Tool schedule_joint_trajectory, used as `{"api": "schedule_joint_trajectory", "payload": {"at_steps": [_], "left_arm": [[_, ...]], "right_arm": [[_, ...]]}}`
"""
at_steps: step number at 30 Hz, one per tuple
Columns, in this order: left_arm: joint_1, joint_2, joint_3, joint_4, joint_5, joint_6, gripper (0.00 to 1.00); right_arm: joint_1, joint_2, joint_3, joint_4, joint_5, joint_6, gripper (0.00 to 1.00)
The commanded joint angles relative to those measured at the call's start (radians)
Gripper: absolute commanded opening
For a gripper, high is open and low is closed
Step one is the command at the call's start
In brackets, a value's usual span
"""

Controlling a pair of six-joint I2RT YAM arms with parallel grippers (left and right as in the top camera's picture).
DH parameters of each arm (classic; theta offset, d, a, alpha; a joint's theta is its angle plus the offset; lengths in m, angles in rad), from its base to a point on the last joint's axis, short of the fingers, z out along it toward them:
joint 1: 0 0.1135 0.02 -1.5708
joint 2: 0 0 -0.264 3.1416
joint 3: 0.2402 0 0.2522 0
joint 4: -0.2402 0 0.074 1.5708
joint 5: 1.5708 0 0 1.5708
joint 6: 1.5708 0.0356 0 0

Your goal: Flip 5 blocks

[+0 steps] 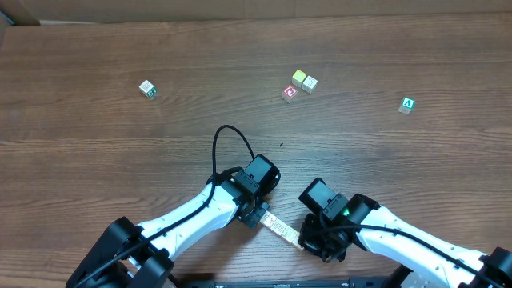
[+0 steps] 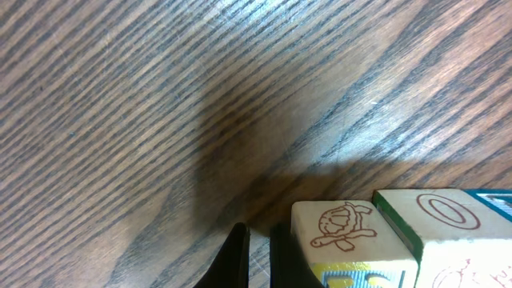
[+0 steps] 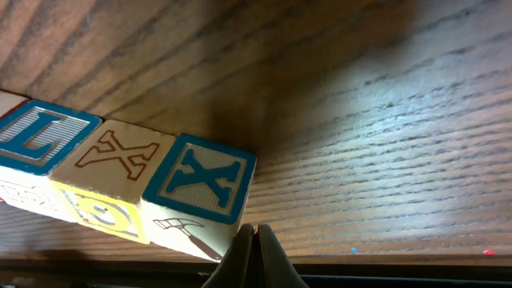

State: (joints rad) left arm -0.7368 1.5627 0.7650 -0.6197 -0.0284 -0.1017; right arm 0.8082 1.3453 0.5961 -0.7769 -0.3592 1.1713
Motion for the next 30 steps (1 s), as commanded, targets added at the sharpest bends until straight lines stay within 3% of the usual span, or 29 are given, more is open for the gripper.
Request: {"api": "schedule_joint_trajectory", "payload": {"at_steps": [1, 30], "left_arm": [[-0.001, 0.008, -0.004, 0.003, 0.047, -0.009, 0.04], [-0.001, 0.008, -0.004, 0.029, -0.005, 0.02, 0.04]], "right_arm": [[0.014, -0.008, 0.002, 0.028, -0.001, 0.03, 0.04], [0.057, -0.008, 0.002, 0.05, 0.005, 0.106, 0.04]]}}
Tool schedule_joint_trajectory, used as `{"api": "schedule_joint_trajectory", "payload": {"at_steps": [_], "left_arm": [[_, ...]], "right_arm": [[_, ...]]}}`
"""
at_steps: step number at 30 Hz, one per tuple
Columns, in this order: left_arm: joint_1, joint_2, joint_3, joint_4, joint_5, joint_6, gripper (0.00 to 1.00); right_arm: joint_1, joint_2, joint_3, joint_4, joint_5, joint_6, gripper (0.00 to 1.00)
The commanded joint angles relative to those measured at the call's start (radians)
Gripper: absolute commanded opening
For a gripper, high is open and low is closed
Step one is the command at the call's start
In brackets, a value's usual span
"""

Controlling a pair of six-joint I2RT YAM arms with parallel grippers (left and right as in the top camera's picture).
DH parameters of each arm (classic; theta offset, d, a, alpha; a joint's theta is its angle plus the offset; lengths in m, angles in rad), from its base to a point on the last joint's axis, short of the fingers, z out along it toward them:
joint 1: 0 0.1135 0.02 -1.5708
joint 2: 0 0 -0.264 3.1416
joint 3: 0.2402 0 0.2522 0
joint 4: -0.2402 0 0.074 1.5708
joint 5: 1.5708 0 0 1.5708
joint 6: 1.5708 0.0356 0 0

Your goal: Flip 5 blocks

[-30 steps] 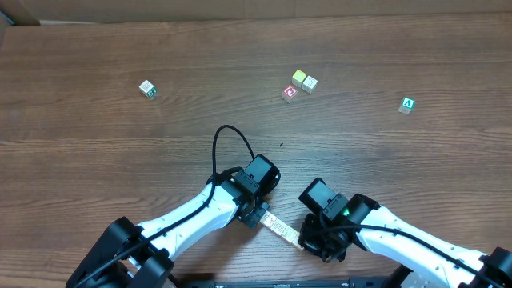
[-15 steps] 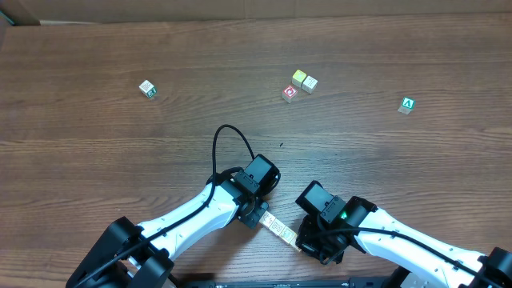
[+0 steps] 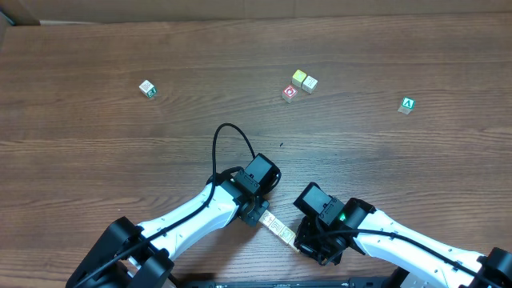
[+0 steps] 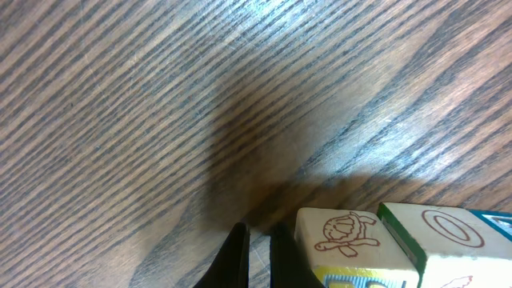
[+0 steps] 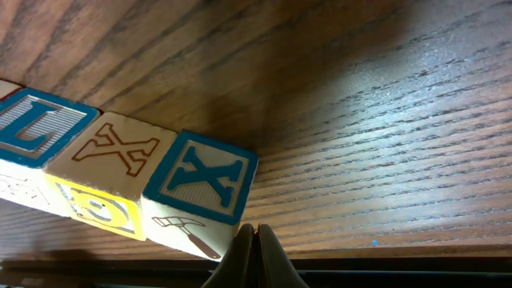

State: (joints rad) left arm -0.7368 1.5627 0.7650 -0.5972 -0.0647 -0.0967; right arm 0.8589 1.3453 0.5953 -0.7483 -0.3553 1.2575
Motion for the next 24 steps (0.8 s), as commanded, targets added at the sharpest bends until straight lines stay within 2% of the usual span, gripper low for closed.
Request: {"api": "schedule_joint_trajectory", "payload": {"at_steps": [1, 24], "left_arm": [[-0.001, 0.008, -0.004, 0.006, 0.031, 0.015, 0.04], [-0.001, 0.008, -0.004, 0.008, 0.031, 0.027, 0.04]], "right_arm": [[0.006, -0.008, 0.003, 0.022, 0.001, 0.019, 0.04], [0.029, -0.008, 0.003, 0.027, 0.006, 0.052, 0.04]]}}
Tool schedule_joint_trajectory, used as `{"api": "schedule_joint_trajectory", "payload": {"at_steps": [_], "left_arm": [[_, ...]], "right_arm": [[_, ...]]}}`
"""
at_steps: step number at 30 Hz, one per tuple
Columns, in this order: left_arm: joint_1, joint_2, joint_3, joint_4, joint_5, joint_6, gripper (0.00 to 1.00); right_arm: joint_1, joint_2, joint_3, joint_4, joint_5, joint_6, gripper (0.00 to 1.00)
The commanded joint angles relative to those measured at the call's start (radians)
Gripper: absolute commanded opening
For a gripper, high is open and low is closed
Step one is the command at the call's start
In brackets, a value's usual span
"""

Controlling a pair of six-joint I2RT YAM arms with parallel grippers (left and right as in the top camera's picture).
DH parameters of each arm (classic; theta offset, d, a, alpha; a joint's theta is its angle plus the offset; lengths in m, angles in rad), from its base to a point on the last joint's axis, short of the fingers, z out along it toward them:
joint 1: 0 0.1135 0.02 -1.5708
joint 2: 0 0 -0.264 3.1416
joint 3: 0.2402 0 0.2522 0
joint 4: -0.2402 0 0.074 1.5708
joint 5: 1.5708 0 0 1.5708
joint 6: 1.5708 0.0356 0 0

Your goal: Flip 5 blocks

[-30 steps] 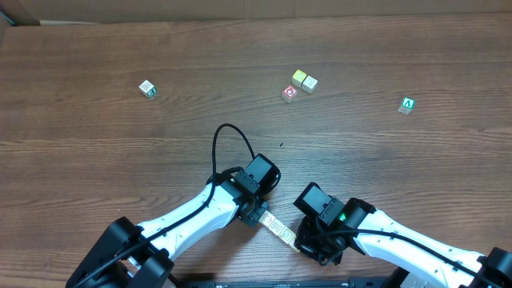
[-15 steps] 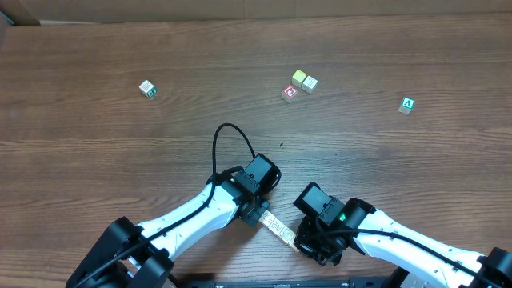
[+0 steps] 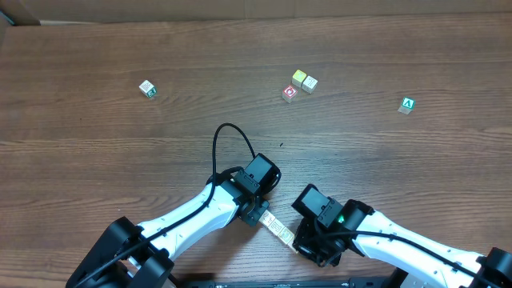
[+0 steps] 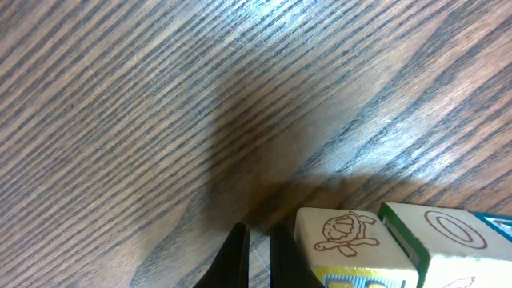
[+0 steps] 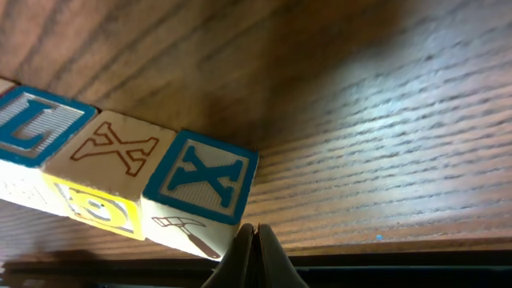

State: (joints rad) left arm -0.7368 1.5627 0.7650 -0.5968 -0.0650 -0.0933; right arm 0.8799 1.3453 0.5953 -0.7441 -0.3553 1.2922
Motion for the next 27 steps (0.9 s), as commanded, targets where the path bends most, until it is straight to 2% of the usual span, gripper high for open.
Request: {"api": "schedule_joint_trajectory", "payload": {"at_steps": [1, 9, 19, 27], "left_arm": [[-0.001, 0.008, -0.004, 0.008, 0.032, 0.023, 0.04], [-0.001, 0.008, -0.004, 0.023, 0.029, 0.03, 0.04], [-0.001, 0.008, -0.004, 0.04, 0.031, 0.112, 0.04], [-0.001, 0.008, -0.004, 0.052, 0.031, 0.125, 0.04]], "right_arm": [[0.009, -0.008, 0.003, 0.022, 0.006, 0.018, 0.04], [0.01, -0.008, 0.003, 0.022, 0.005, 0.018, 0.04], [0.01, -0.008, 0.003, 0.027, 0.005, 0.026, 0.04], [0.024, -0.008, 0.003, 0.04, 0.007, 0.051, 0.04]]}}
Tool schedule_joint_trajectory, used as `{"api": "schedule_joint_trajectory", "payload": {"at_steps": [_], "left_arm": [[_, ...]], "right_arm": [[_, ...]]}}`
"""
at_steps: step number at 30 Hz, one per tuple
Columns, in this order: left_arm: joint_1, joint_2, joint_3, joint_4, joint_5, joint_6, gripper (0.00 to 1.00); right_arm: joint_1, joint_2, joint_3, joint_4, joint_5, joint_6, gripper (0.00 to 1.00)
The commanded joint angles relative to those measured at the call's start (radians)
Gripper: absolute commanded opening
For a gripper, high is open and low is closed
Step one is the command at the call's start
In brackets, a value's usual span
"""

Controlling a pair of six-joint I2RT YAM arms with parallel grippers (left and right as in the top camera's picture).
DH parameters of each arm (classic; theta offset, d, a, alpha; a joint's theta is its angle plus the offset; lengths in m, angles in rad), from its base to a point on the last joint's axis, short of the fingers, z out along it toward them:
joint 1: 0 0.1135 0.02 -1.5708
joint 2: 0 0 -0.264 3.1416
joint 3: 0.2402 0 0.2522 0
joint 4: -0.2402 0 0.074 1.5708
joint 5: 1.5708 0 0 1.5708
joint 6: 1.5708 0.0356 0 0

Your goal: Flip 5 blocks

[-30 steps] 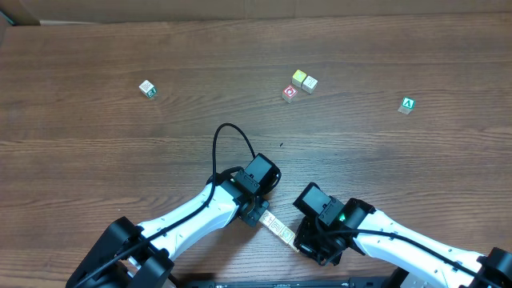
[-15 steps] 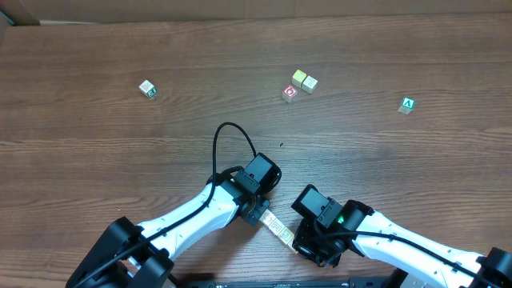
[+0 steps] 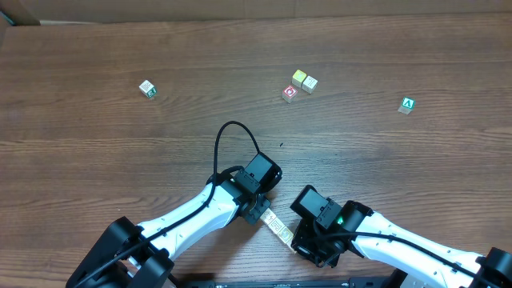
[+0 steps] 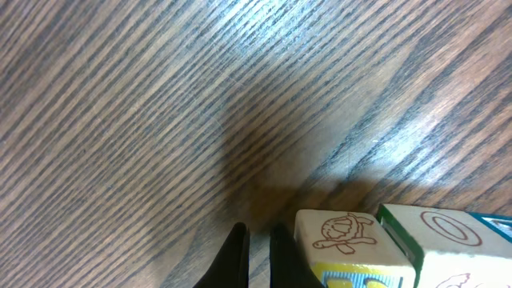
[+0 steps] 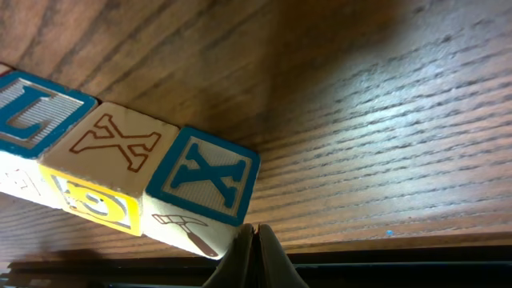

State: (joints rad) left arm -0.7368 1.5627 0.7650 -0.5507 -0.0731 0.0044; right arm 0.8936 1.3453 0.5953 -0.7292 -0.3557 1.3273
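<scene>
A short row of lettered wooden blocks (image 3: 278, 227) lies near the table's front edge between both arms. My left gripper (image 3: 260, 211) stands shut at the row's upper left end. In the left wrist view its tips (image 4: 258, 248) sit beside a turtle block (image 4: 340, 232), with a green O block (image 4: 444, 232) after it. My right gripper (image 3: 301, 242) is shut at the lower right end. In the right wrist view its tips (image 5: 254, 248) touch the blue X block (image 5: 204, 176), next to an outlined X block (image 5: 108, 144).
Loose blocks lie farther back: one at the left (image 3: 147, 88), a cluster of three in the middle (image 3: 299, 82) and a green one at the right (image 3: 408, 105). The table's front edge (image 5: 360, 252) runs just behind the right gripper.
The right arm has shifted slightly left against the row's end. The left wrist has turned a little and its cable loop has shifted. Both grippers remain shut at the row's ends.
At first both grippers stood shut at opposite ends of the block row. At each later moment the right arm stood a little farther left, and the row lay tilted slightly differently in both wrist views. The left gripper stayed at the turtle block's end.
</scene>
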Motion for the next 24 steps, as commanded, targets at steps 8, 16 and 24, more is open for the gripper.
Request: {"api": "schedule_joint_trajectory", "payload": {"at_steps": [8, 16, 24], "left_arm": [[-0.001, 0.008, -0.004, 0.01, 0.039, 0.027, 0.04], [-0.001, 0.008, -0.004, 0.031, 0.04, 0.027, 0.04], [-0.001, 0.008, -0.004, 0.032, 0.041, 0.031, 0.04]], "right_arm": [[0.011, -0.008, 0.003, 0.026, 0.005, 0.031, 0.04], [0.029, -0.008, 0.003, 0.046, 0.006, 0.039, 0.04], [0.029, -0.008, 0.003, 0.051, 0.014, 0.057, 0.04]]}}
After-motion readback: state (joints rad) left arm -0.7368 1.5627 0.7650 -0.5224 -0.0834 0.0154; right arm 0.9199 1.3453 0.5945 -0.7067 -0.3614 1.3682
